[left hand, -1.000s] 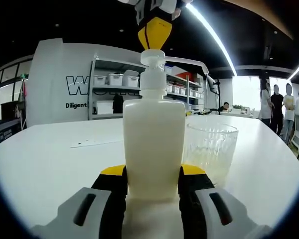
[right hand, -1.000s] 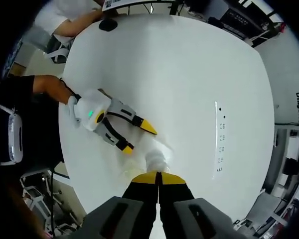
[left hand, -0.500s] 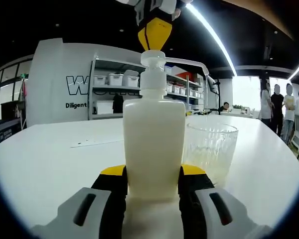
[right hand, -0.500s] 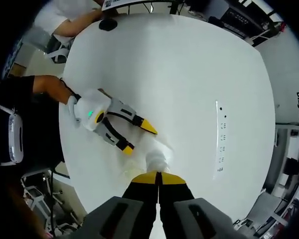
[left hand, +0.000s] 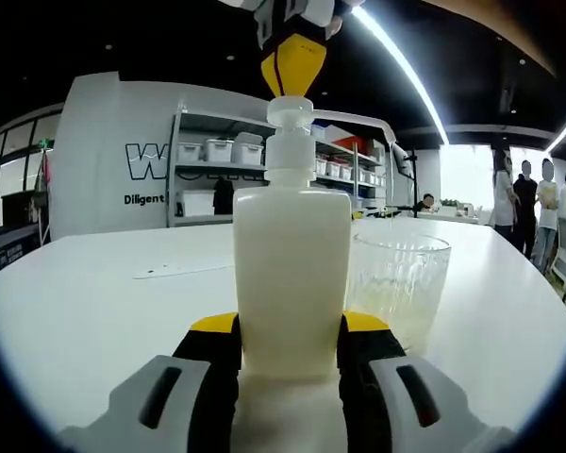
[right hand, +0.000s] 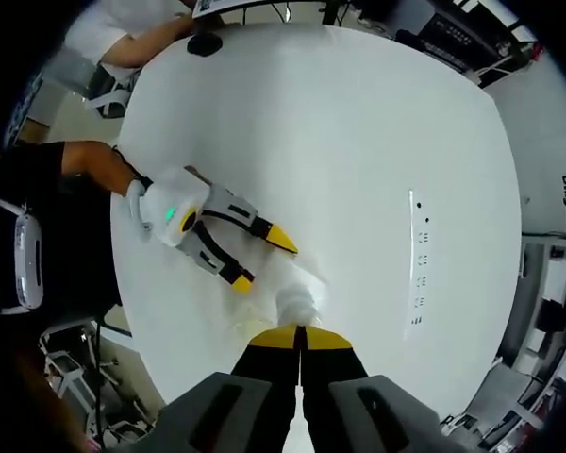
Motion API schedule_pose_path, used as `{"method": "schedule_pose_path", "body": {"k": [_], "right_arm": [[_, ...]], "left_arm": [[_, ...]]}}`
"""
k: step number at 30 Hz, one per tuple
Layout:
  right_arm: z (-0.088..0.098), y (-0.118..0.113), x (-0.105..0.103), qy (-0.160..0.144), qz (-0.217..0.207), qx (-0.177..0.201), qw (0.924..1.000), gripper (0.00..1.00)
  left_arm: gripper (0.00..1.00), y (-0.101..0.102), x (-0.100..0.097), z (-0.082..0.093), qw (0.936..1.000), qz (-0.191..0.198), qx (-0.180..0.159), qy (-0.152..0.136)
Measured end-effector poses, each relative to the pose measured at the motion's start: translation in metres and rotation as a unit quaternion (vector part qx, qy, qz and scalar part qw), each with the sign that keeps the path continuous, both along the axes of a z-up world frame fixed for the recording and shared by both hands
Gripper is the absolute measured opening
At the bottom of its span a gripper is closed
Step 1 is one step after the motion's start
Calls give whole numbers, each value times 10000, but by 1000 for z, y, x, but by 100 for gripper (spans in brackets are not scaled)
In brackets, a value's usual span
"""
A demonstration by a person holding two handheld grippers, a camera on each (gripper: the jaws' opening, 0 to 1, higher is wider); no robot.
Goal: Hold the bottle steady, press the pump all the way down and release, and repeat the specified number of times to dispense into the cup
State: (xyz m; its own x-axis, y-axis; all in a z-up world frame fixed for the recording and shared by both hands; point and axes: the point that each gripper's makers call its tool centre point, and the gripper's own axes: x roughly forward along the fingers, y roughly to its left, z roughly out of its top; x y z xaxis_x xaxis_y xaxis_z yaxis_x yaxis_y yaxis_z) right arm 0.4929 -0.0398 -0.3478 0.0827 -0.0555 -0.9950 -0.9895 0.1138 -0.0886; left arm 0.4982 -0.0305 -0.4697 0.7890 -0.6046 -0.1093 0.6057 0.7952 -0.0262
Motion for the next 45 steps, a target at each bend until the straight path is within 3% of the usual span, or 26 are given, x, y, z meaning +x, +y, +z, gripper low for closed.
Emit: {"method": "schedule_pose_path", "body": {"k": [20,45], "right_arm": [[1,-2,1,25,-59,186,9998,0],[7,-2,1,-235,325,378,9985,0]], "left_arm": [[38,0,-8,0,10000,9,1,-3],[39,0,-8,-1,10000,7,12,4]]}}
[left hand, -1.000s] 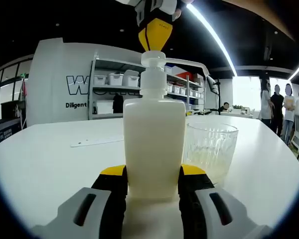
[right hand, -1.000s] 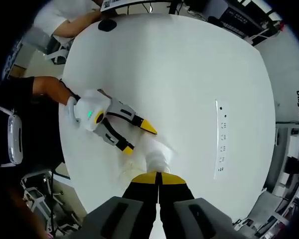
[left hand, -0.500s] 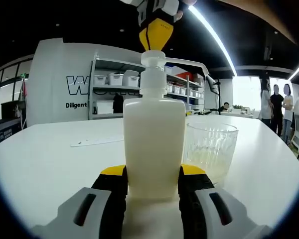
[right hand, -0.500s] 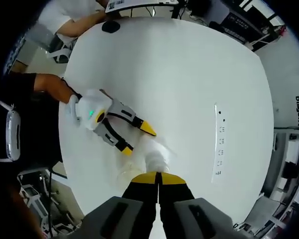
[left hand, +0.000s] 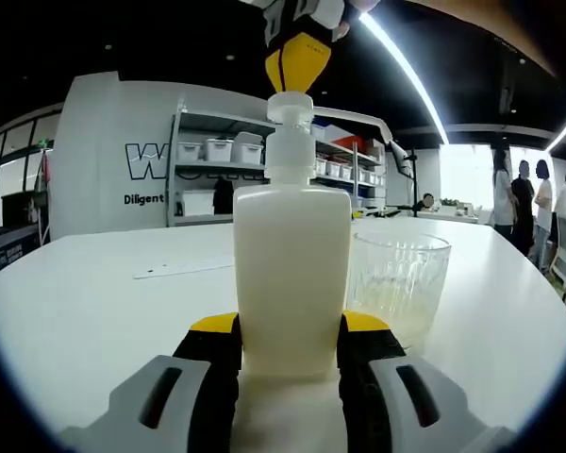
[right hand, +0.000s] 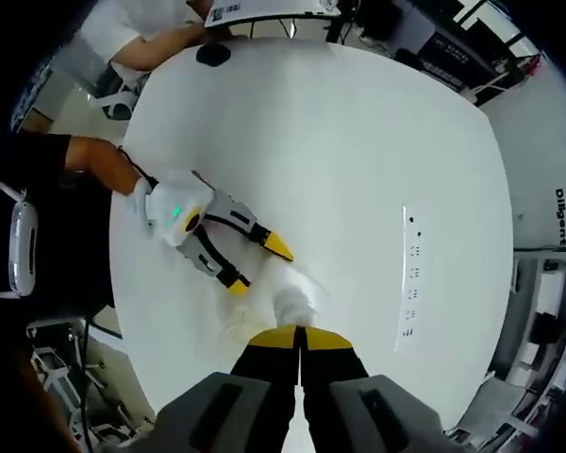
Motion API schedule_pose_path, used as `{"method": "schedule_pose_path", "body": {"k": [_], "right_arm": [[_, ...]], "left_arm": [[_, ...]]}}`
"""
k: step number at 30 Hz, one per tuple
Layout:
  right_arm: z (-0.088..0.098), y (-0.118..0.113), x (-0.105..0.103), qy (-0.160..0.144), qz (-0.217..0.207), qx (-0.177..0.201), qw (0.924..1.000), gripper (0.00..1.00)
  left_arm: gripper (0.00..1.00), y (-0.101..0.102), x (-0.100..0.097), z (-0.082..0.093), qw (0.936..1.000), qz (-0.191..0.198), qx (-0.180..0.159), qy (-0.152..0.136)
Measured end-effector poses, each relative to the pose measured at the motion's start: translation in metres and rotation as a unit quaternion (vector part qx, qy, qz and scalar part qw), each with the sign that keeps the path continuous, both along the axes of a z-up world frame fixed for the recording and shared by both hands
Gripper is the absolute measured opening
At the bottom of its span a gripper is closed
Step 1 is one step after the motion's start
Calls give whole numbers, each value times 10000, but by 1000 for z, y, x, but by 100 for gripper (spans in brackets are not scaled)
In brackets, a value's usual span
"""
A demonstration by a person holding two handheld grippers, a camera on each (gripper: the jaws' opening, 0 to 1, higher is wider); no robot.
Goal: Hold the bottle steady, press the pump all the way down and release, and repeat the specified number of times to dispense into the cup
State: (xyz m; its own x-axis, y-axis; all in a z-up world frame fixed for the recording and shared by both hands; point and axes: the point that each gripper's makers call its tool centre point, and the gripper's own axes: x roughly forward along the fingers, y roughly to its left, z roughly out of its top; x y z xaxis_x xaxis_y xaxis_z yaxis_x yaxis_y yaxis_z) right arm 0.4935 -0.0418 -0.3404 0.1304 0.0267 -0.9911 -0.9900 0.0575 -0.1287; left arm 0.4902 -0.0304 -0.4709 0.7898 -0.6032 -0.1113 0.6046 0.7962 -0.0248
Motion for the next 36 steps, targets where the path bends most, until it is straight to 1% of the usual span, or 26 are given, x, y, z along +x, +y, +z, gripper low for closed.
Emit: {"method": "schedule_pose_path", "body": {"k": [3,8,11,13,16,19,22,30,34,36], "right_arm": [[0,1,-1,-77,159,-52,9998,0],[3,2,0,-220,581,-230,9978,0],[3,1,2,-167,452,-225,9986,0],[3,1,1,-146,526,-225,9983,0],[3,1,2,-148,511,-196,9984,0],[3,0,2,-173,619,-164,9978,0],[5,1,2,-199,617,-137,9978,0],[6,1,3,-230,636,-213,9975,0],[6,-7,4,-254,616,-391,9970,0],[7,-4,4,-223,607,-253,9976,0]], "left_arm": [[39,0,0,0,10000,0,-3,3],[39,-1,0,0,10000,-2,-7,10],[39,-1,1,-1,10000,-4,-11,15],[39,-1,1,-1,10000,-6,-11,18],[39,-1,1,-1,10000,-7,-12,21],[39,-1,1,-1,10000,-6,-9,24],[39,-1,5,-1,10000,-2,-9,31],[39,-1,6,-2,10000,-2,-14,40],[39,-1,7,-2,10000,-4,-16,49],[39,0,7,-2,10000,-4,-17,53]]}}
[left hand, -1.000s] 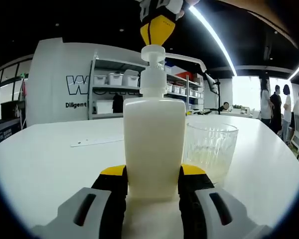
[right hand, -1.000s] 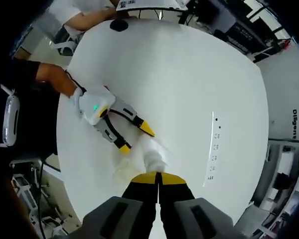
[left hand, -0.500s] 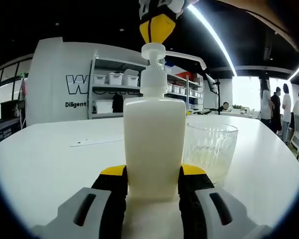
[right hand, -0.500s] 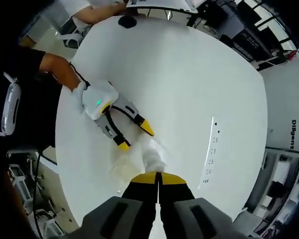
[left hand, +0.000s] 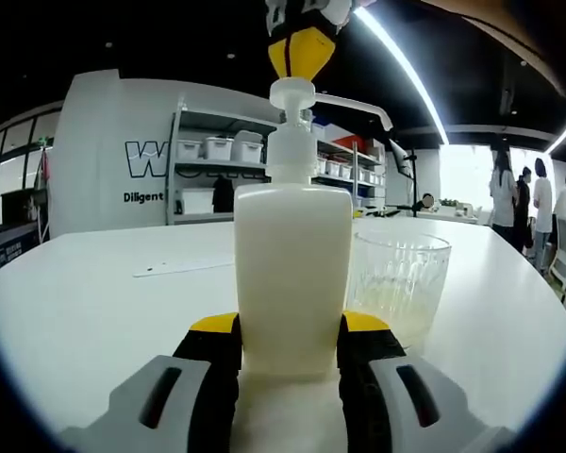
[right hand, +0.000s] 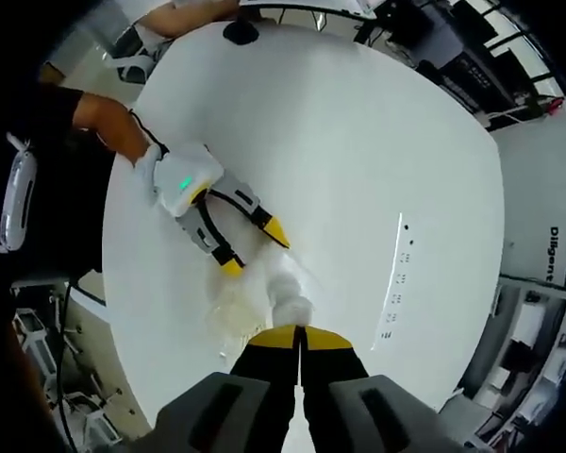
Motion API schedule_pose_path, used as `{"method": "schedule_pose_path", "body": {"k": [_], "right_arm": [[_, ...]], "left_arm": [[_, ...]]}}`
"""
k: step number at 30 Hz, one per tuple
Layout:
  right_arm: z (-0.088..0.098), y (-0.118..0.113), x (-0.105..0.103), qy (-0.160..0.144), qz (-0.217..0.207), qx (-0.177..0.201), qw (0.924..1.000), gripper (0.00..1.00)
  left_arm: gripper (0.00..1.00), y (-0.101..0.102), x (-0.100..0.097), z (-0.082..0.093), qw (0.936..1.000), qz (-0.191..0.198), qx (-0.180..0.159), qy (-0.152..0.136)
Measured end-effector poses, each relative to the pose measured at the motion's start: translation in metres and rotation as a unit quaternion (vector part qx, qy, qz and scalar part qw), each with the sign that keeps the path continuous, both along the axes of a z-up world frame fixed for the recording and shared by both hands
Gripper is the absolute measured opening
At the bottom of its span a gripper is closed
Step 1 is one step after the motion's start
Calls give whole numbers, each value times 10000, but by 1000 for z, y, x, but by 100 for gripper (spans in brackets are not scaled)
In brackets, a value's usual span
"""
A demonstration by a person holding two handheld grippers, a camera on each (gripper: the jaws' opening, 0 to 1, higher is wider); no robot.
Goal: Hold the bottle steady, press the pump all the way down and release, and repeat the specified number of times to dispense into the cup
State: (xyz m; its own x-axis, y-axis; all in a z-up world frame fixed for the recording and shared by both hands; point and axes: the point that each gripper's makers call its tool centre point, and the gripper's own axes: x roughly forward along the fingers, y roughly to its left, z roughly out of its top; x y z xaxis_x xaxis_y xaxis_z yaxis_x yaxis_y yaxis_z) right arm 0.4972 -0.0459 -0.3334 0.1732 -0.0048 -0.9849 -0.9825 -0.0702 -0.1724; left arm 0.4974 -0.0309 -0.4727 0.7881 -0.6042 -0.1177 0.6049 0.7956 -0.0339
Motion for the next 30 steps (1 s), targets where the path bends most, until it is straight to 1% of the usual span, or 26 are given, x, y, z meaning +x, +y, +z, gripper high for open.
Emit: {"method": "schedule_pose_path", "body": {"k": [1,2,4,9,14,15,16,17,18,21,24,26,30], "right_arm": [[-1,2,0,20,-19,83,10000,0],[-1,-1,2,-11,-48,37,10000,0],[0,0,1,24,-86,89,9999,0],[-1,0,1,47,115,21,9999,0],[-1,1,1,72,143,3,9999,0],[-2,0,1,86,103,15,9999,0],[-2,-2,3,113,-40,-28,9999,0],[-2,1,2,188,-154,68,9997,0],[-3,0,4,184,-101,7,9998,0],[-2,1,3,217,-102,-14,9997,0],[-3,2,4,231,-164,-62,9996,0],[-3,2,3,211,-38,-122,9997,0],[-2,2,3,233,-88,-45,9997,0]], "left_arm": [[39,0,0,0,10000,-1,1,1],[39,0,0,0,10000,-1,0,1],[39,0,0,0,10000,-1,1,3],[39,1,1,0,10000,-1,5,-1],[39,1,1,0,10000,1,6,-3],[39,1,0,0,10000,1,7,-4],[39,1,0,0,10000,5,5,-7],[39,1,0,0,10000,4,7,-7],[39,1,0,0,10000,4,5,-8],[39,1,0,0,10000,3,6,-6],[39,1,0,0,10000,0,5,-4],[39,1,0,0,10000,4,6,-6],[39,1,-1,0,10000,4,6,-5]]}}
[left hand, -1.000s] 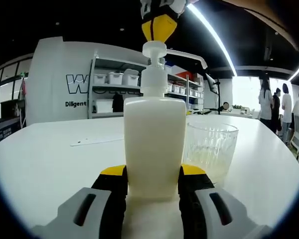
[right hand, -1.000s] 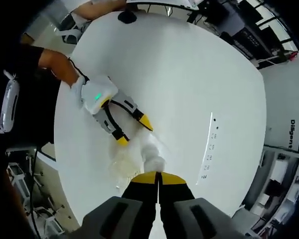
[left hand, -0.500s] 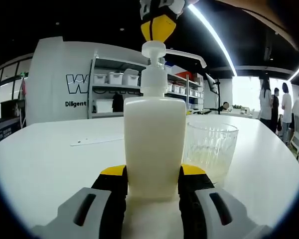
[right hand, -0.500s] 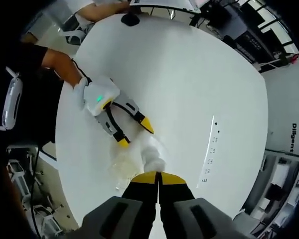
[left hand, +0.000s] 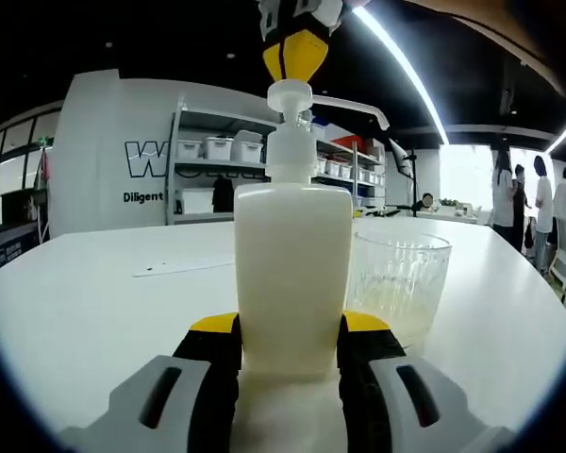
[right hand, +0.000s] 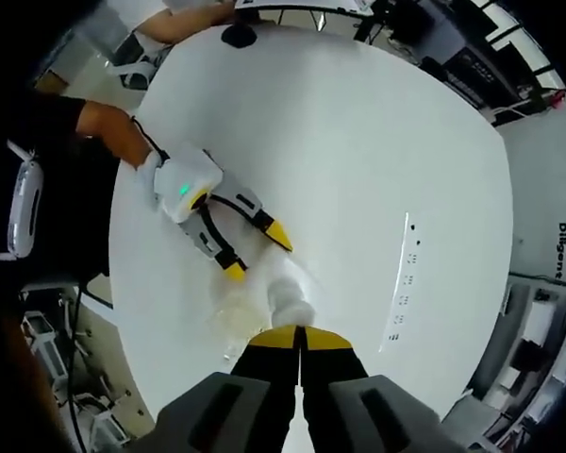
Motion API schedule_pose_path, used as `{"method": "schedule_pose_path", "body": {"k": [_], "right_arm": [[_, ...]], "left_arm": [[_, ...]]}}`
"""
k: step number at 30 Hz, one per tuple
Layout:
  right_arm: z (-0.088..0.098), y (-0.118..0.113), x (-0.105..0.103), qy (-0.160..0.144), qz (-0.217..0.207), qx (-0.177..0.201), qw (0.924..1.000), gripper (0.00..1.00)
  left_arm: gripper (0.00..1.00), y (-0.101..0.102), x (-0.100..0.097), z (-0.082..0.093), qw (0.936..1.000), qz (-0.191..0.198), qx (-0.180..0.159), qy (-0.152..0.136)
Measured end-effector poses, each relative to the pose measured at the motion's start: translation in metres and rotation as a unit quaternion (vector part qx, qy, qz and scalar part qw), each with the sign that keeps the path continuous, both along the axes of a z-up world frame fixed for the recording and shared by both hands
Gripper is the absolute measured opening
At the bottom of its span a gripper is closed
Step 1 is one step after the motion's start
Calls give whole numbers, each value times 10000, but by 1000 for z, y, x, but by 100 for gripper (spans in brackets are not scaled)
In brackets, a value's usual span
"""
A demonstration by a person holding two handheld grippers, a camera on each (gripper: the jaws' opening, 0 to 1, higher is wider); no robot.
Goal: Hold the bottle steady, press the pump all the way down and release, and repeat the specified number of times to dispense into the cup
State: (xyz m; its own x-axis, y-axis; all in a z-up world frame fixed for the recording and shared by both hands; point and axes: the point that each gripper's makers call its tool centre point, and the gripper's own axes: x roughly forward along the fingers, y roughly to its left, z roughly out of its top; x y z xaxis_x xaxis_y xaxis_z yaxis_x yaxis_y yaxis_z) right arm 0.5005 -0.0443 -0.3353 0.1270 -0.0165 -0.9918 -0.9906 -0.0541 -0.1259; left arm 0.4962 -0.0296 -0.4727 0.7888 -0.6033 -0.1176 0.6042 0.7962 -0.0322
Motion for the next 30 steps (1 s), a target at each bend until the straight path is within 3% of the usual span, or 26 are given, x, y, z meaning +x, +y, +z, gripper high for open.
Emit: {"method": "schedule_pose_path", "body": {"k": [30], "right_arm": [[-3,-1,-1,3,-211,131,9997,0]], "left_arm": [[39,1,-8,0,10000,18,10,-6]]}}
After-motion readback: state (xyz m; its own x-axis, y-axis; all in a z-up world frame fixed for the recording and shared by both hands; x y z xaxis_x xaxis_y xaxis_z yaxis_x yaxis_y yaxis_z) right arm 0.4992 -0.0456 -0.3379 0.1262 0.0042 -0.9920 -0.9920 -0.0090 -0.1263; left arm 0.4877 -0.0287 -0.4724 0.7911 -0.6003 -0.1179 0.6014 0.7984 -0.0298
